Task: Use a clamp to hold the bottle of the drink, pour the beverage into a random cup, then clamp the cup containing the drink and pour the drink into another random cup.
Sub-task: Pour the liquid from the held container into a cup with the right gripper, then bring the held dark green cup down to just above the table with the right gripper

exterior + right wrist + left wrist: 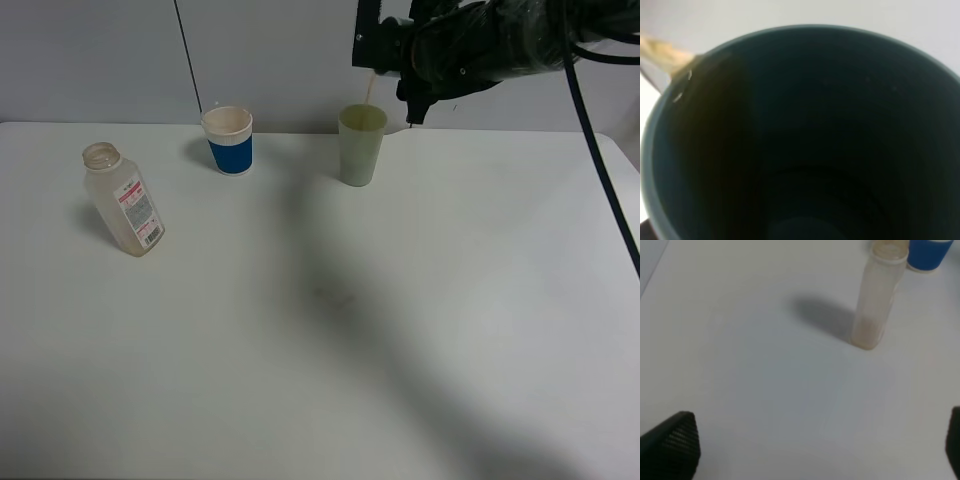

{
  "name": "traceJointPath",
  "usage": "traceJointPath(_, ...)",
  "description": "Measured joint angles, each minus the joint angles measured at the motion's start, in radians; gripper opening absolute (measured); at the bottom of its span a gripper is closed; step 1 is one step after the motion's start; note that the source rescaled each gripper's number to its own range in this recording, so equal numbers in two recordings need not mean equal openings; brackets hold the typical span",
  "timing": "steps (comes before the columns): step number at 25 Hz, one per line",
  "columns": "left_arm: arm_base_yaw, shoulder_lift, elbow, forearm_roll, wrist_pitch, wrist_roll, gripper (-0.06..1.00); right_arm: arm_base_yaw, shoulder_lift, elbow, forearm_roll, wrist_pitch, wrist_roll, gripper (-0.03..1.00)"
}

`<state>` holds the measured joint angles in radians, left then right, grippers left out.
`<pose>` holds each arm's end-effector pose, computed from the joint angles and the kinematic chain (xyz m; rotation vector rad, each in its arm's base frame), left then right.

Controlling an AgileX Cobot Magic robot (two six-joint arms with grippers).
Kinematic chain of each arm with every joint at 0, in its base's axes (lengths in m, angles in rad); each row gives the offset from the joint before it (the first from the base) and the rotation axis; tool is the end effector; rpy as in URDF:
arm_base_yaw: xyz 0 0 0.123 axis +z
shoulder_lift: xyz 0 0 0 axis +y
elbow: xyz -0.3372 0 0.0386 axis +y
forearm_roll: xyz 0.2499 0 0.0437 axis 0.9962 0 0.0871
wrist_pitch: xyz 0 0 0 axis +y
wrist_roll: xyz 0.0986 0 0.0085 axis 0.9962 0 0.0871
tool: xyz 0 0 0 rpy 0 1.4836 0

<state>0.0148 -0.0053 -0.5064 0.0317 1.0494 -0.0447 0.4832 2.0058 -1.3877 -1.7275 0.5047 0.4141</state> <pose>-0.0519 0.0020 0.2771 -0.0616 2.0200 0.0188 0.4511 0.1832 0.2660 -1.4418 1.5472 -1.0280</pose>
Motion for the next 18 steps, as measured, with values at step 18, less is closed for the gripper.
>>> traceJointPath(18, 0.000, 0.000, 0.000, 0.000, 0.000, 0.000, 1.00, 0.000, -0.043, 0.000, 0.157, 0.033, 0.779, 0.01)
